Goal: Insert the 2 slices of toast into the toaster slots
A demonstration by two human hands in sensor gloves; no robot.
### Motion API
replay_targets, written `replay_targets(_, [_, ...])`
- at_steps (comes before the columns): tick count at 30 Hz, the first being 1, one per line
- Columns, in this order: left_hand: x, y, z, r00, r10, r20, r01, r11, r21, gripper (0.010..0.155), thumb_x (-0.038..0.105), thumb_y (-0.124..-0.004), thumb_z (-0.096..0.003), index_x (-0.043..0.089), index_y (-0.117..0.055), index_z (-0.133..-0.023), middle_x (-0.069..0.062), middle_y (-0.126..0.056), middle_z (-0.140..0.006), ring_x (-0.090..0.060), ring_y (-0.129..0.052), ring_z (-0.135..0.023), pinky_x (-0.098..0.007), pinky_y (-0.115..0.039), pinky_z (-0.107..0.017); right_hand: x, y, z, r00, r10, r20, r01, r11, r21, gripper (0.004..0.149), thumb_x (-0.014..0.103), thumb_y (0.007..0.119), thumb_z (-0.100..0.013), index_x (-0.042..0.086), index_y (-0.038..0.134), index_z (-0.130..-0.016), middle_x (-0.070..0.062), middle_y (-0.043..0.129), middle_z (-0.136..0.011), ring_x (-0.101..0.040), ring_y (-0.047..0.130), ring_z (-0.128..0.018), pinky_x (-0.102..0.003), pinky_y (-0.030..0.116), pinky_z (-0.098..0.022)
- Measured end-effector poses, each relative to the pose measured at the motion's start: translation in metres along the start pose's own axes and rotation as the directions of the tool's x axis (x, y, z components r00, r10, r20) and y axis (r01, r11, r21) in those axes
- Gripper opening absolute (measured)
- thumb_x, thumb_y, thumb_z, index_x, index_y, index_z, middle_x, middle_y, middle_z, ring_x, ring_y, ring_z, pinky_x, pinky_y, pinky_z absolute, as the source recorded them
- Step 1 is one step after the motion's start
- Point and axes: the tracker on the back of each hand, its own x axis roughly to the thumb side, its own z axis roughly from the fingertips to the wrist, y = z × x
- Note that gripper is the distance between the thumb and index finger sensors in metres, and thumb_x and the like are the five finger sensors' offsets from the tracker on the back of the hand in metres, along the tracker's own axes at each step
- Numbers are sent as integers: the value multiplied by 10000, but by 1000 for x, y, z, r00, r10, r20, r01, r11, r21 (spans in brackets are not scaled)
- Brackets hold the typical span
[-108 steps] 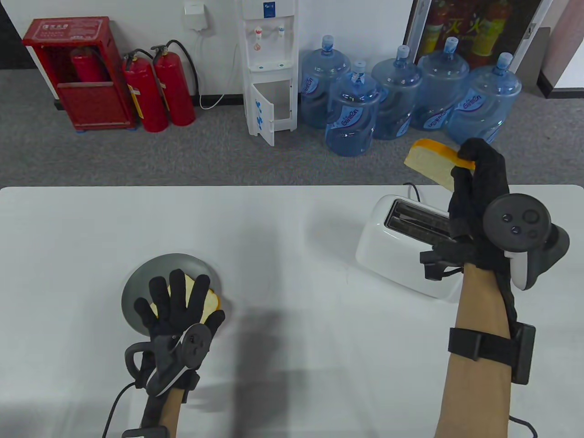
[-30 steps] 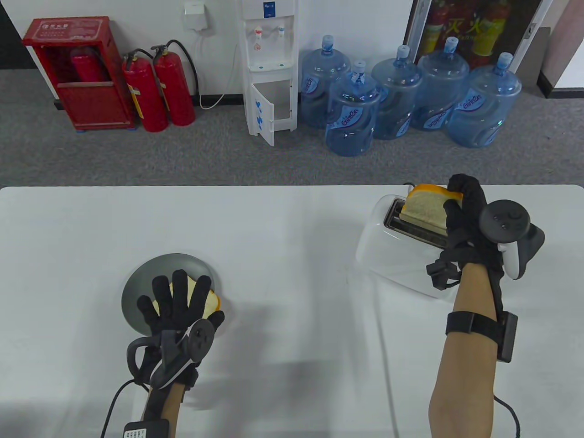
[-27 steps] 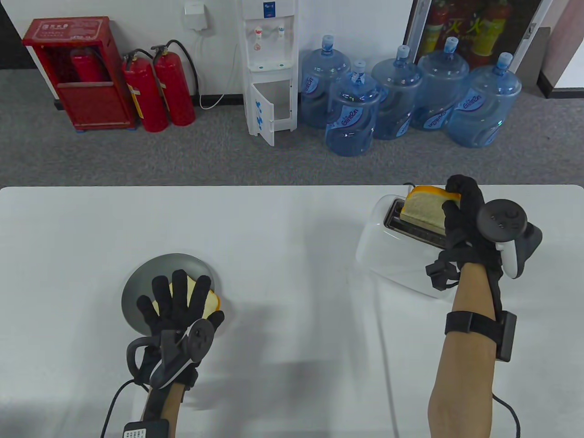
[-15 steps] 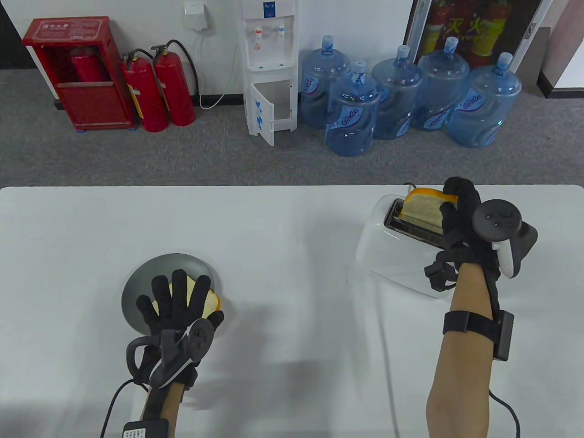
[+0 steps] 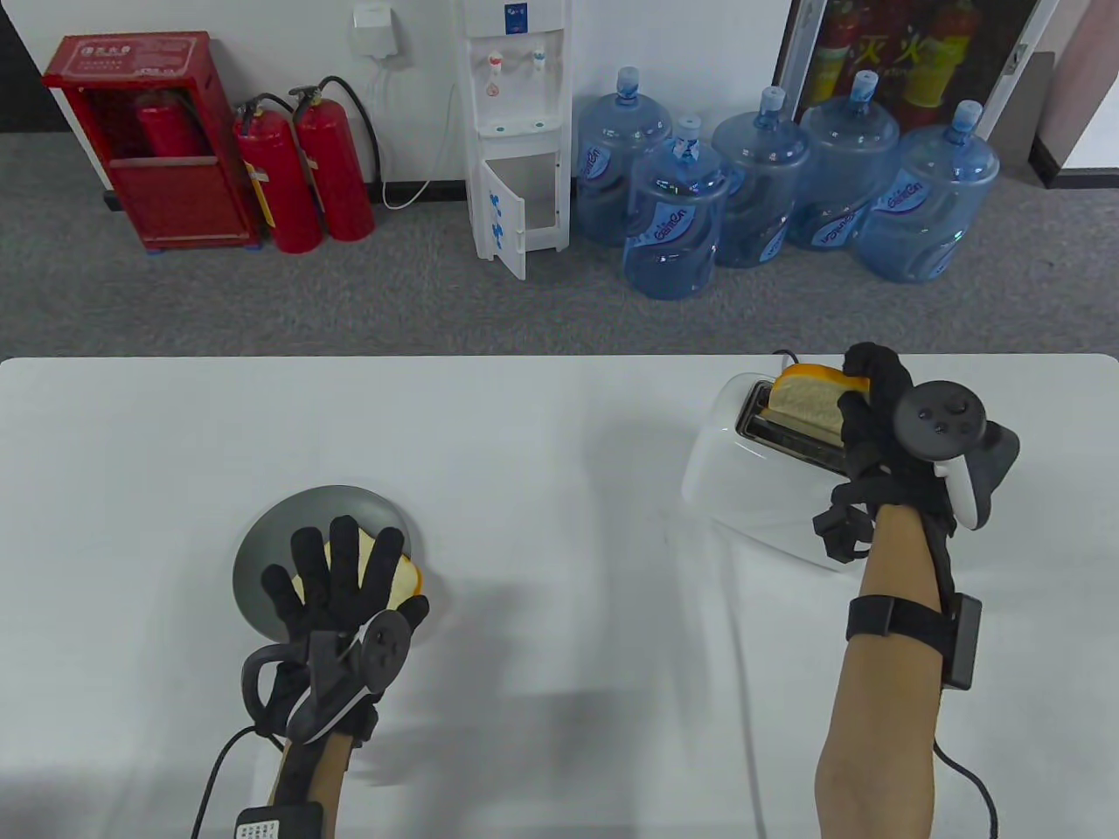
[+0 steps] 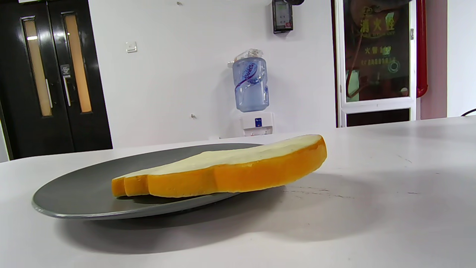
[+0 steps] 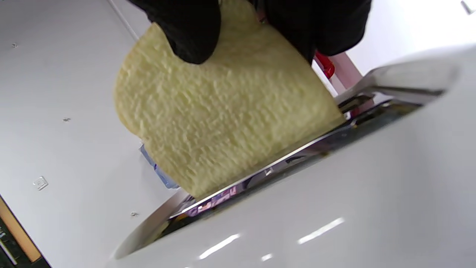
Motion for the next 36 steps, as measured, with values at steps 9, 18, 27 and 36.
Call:
replay_targets(9, [1, -1, 0, 1000, -3, 5, 3, 1000, -2, 733, 695, -521, -538, 434, -291, -1183, -62, -185, -1273, -438, -102, -1130, -650, -161, -743, -7, 3, 0, 999, -1, -39, 2, 1000, 31, 545, 223, 679, -693, 415, 403, -1122, -116, 526, -1260, -462, 683, -1106, -661, 542, -821])
replay_targets(18, [1, -1, 0, 1000, -14, 8, 14, 1000, -1, 732, 695, -522, -538, 435, -290, -1183, -62, -184, -1274, -439, -102, -1130, -650, -160, -742, -5, 6, 0, 998, 35, -48, -32, 998, 63, 541, 224, 675, -696, 410, 398, -1123, -120, 525, -1260, -449, 678, -1109, -655, 535, -825])
replay_targets(27, [2, -1, 0, 1000, -18, 8, 18, 1000, -6, 731, 694, -521, -539, 436, -292, -1183, -59, -185, -1274, -439, -100, -1131, -652, -157, -739, -6, 6, 0, 993, 59, -98, -55, 998, 42, 533, 231, 689, -698, 414, 420, -1120, -117, 546, -1249, -430, 694, -1099, -686, 459, -801])
replay_targets(36, [3, -2, 0, 1000, -18, 11, 18, 1000, -4, 730, 695, -520, -539, 437, -294, -1183, -61, -183, -1274, -439, -98, -1130, -652, -155, -739, -2, 11, 0, 988, 130, -90, -124, 990, 61, 538, 230, 713, -696, 413, 439, -1121, -109, 540, -1250, -398, 695, -1117, -697, 417, -796])
